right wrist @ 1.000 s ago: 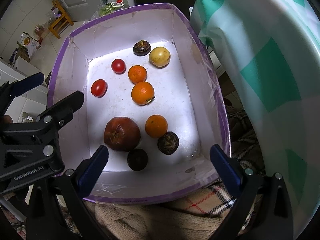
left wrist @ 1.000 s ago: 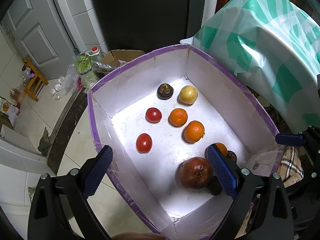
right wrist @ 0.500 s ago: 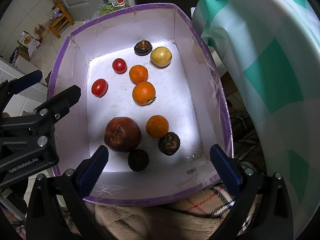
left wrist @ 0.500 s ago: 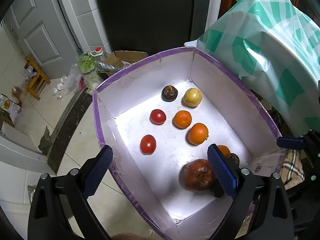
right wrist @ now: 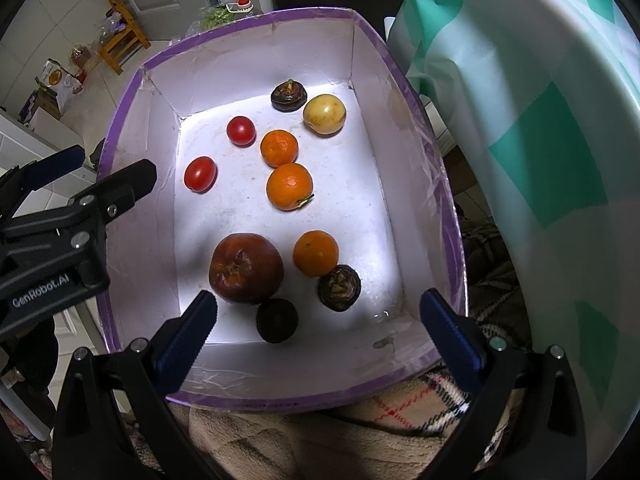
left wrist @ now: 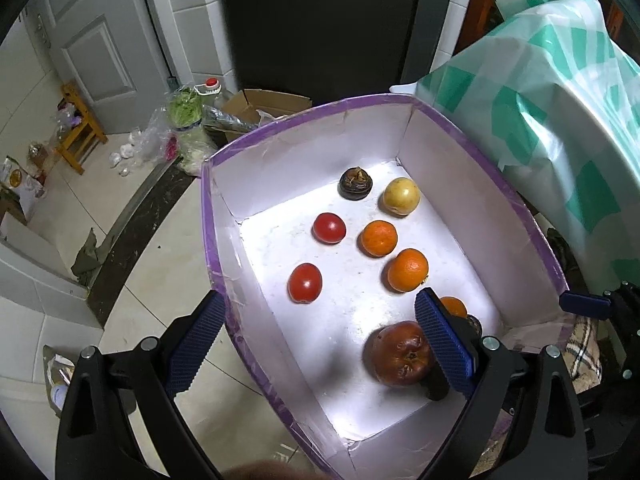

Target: Organize fruits

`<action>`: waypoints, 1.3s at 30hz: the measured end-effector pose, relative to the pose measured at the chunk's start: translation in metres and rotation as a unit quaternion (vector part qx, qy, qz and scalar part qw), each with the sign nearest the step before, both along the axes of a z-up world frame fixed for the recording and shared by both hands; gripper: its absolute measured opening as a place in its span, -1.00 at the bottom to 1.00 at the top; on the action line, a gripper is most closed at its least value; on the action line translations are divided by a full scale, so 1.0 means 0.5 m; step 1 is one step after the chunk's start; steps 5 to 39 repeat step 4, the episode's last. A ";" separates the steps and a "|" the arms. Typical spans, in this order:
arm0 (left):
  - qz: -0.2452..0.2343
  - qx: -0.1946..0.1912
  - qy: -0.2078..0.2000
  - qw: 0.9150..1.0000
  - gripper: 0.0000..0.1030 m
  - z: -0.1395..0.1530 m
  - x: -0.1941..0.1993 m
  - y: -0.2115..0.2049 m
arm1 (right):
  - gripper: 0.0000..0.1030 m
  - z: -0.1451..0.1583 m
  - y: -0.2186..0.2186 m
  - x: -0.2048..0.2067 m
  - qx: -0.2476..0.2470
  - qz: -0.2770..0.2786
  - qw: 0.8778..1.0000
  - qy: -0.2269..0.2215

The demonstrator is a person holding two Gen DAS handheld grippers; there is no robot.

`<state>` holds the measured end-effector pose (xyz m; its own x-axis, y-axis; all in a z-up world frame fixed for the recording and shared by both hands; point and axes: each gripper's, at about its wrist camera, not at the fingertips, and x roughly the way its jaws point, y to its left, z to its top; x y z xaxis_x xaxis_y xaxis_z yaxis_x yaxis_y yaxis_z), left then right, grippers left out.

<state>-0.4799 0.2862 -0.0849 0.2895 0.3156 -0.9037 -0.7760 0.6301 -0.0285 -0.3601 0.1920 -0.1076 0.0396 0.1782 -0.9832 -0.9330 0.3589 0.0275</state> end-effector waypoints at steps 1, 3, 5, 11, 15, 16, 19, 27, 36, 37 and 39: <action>0.000 0.001 0.000 1.000 0.80 0.001 0.000 -0.001 | 0.97 0.000 -0.001 -0.001 0.000 0.001 1.000 0.000; -0.002 0.009 0.004 1.000 0.80 0.002 0.002 -0.005 | 0.97 0.001 -0.002 -0.001 0.002 0.002 1.000 0.000; -0.005 0.010 0.006 1.000 0.80 0.002 0.003 -0.006 | 0.97 0.002 -0.003 -0.002 0.002 0.003 1.000 0.000; -0.005 0.010 0.006 1.000 0.80 0.002 0.003 -0.006 | 0.97 0.002 -0.003 -0.002 0.002 0.003 1.000 0.000; -0.005 0.010 0.006 1.000 0.80 0.002 0.003 -0.006 | 0.97 0.002 -0.003 -0.002 0.002 0.003 1.000 0.000; -0.005 0.010 0.006 1.000 0.80 0.002 0.003 -0.006 | 0.97 0.002 -0.003 -0.002 0.002 0.003 1.000 0.000; -0.005 0.010 0.006 1.000 0.80 0.002 0.003 -0.006 | 0.97 0.002 -0.003 -0.002 0.002 0.003 1.000 0.000; -0.005 0.010 0.006 1.000 0.80 0.002 0.003 -0.006 | 0.97 0.002 -0.003 -0.002 0.002 0.003 1.000 0.000; -0.005 0.010 0.006 1.000 0.80 0.002 0.003 -0.006 | 0.97 0.002 -0.003 -0.002 0.002 0.003 1.000 0.000; -0.005 0.010 0.006 1.000 0.80 0.002 0.003 -0.006 | 0.97 0.002 -0.003 -0.002 0.002 0.003 1.000 0.000; -0.005 0.010 0.006 1.000 0.80 0.002 0.003 -0.006 | 0.97 0.002 -0.003 -0.002 0.002 0.003 1.000 0.000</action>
